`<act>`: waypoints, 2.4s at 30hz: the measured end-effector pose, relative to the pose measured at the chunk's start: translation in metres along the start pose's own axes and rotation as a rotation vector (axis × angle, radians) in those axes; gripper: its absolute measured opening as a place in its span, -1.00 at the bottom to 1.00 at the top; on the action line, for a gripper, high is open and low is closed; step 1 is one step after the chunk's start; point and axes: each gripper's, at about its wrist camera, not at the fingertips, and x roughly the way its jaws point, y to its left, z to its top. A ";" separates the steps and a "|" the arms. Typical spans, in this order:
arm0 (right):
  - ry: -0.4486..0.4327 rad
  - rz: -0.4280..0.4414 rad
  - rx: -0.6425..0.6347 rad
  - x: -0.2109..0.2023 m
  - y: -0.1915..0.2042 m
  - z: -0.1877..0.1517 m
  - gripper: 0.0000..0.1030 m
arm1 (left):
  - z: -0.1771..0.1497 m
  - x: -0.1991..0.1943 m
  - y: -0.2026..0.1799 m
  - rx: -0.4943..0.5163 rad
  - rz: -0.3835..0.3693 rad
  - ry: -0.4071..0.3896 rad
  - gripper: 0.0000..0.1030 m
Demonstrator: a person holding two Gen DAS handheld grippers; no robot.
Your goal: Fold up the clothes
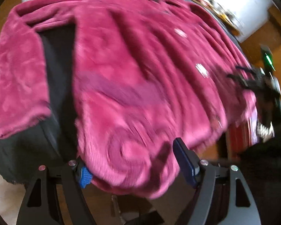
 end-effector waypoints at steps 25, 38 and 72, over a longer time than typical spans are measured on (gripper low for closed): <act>0.013 -0.274 0.141 -0.021 -0.120 -0.034 0.93 | 0.026 -0.022 -0.025 0.038 0.310 -0.116 0.54; 0.052 -0.387 0.188 -0.008 -0.140 -0.030 0.93 | 0.063 0.036 -0.017 -0.008 0.316 -0.033 0.54; 0.011 -0.160 0.378 0.076 -0.154 0.139 0.93 | 0.328 0.068 0.110 -0.108 0.443 -0.079 0.55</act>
